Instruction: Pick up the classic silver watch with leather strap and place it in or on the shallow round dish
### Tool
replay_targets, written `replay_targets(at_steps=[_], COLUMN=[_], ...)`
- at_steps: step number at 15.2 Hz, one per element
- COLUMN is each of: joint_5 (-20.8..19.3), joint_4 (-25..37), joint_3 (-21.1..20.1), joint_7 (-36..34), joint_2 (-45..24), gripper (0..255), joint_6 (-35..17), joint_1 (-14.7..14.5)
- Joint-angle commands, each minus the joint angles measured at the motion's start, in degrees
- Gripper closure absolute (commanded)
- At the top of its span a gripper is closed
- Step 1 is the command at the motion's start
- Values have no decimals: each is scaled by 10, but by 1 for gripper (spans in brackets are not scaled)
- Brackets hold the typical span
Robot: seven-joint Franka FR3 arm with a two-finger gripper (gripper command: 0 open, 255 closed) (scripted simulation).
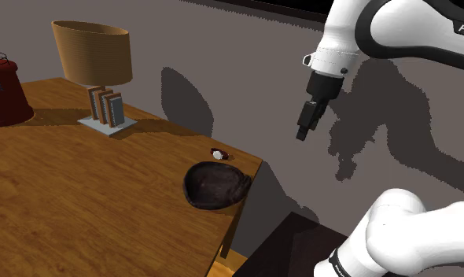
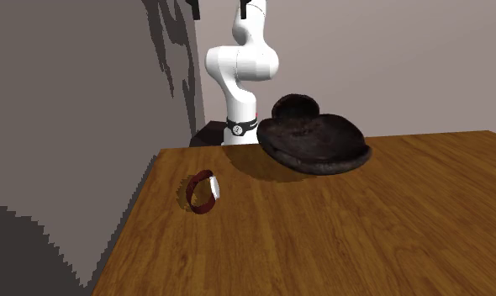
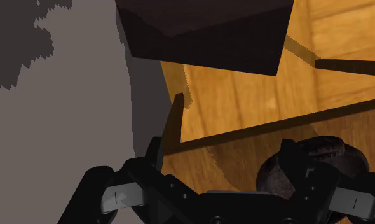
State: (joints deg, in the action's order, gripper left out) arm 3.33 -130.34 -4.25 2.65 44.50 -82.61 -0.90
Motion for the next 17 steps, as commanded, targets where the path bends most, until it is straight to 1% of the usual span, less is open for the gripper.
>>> replay_targets(at_steps=[1, 5, 9, 13, 17], joint_5=[0, 1, -3, -13, -32], joint_4=[0, -10, -7, 9, 38], joint_3=[0, -20, -40, -60, -78], joint_7=[0, -12, -27, -44, -65], joint_2=[0, -55, -119, -190, -267], gripper=[0, 0, 0, 0, 0], joint_6=[0, -78, -153, -221, -280], joint_1=[0, -1, 0, 3, 6])
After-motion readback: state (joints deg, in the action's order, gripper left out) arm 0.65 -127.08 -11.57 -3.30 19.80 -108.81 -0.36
